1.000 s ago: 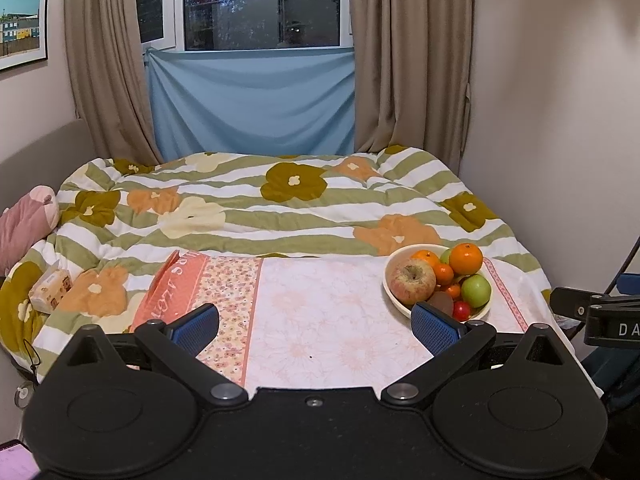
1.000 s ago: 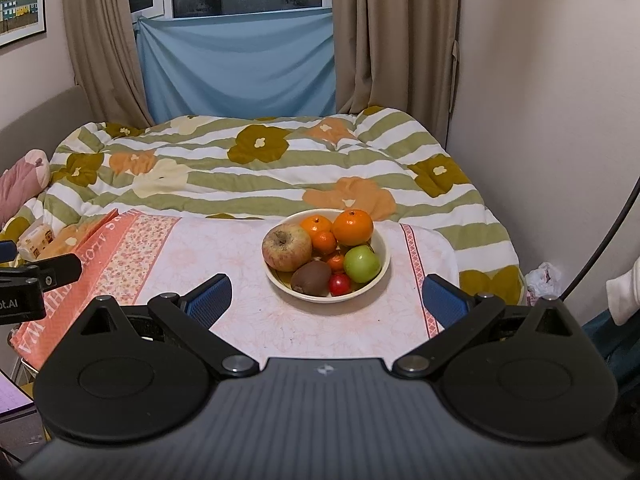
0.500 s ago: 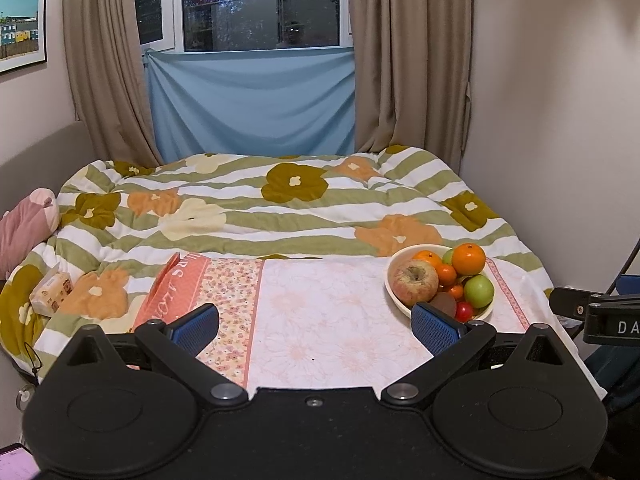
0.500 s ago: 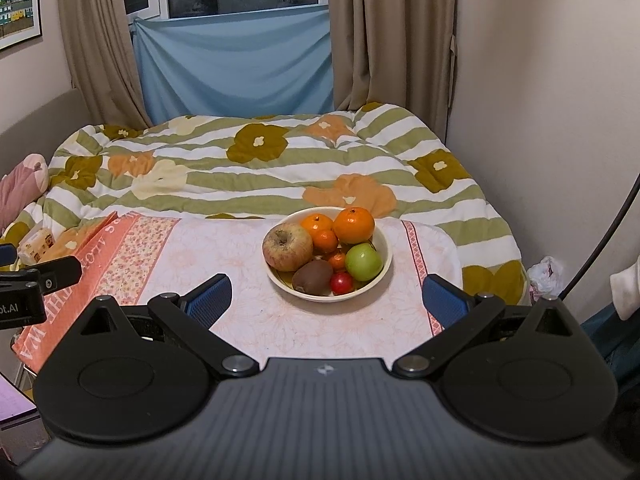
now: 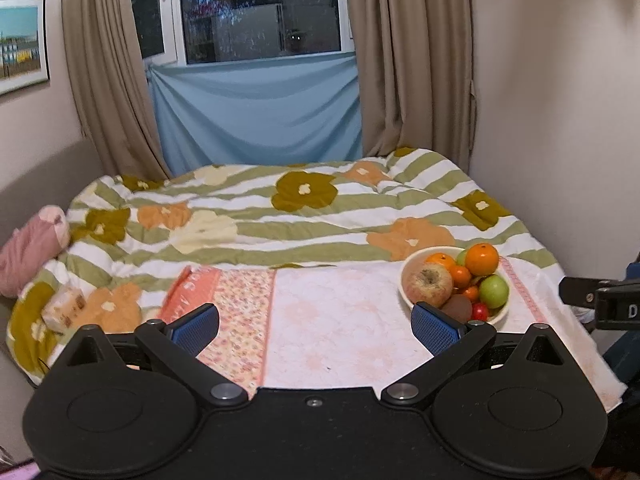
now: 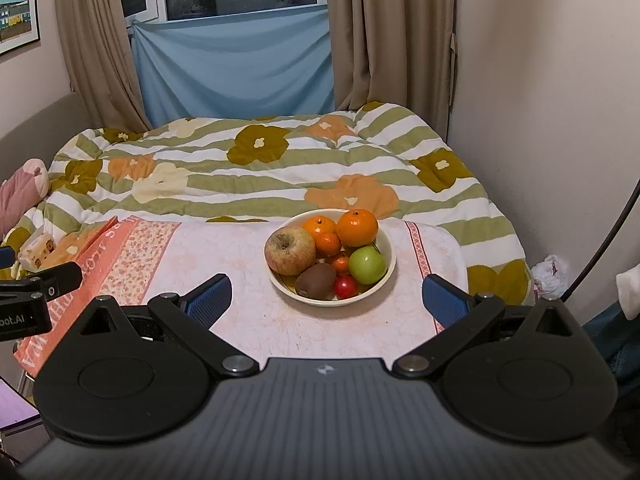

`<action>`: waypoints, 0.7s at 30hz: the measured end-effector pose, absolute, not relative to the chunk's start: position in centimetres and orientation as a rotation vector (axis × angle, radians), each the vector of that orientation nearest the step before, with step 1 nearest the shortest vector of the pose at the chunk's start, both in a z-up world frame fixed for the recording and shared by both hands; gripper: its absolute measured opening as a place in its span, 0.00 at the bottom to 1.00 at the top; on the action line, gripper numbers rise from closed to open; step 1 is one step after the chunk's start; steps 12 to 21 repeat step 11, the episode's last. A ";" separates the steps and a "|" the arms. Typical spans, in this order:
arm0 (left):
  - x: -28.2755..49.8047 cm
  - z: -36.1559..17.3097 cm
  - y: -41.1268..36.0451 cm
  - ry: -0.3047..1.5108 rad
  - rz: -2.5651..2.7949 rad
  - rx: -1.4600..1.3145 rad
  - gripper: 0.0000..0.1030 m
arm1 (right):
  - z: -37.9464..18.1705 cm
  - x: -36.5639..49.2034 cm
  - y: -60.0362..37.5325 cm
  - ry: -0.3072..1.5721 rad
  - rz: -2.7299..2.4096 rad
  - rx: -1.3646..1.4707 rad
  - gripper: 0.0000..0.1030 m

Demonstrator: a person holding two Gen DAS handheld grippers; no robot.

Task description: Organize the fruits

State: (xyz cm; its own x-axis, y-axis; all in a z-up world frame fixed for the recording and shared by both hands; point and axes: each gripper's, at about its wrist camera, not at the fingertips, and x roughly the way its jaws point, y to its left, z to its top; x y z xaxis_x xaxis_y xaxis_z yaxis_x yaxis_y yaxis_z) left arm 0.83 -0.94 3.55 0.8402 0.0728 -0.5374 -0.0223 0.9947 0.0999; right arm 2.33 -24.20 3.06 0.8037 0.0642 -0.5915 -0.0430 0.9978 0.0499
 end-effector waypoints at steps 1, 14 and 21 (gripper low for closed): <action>0.8 3.6 -0.9 0.562 0.054 0.099 1.00 | 3.1 2.4 -24.2 0.635 0.056 0.034 1.00; 1.4 3.5 -0.3 0.556 0.047 0.057 1.00 | 2.8 3.2 -24.0 0.643 0.058 0.035 1.00; 1.4 3.5 -0.3 0.556 0.047 0.057 1.00 | 2.8 3.2 -24.0 0.643 0.058 0.035 1.00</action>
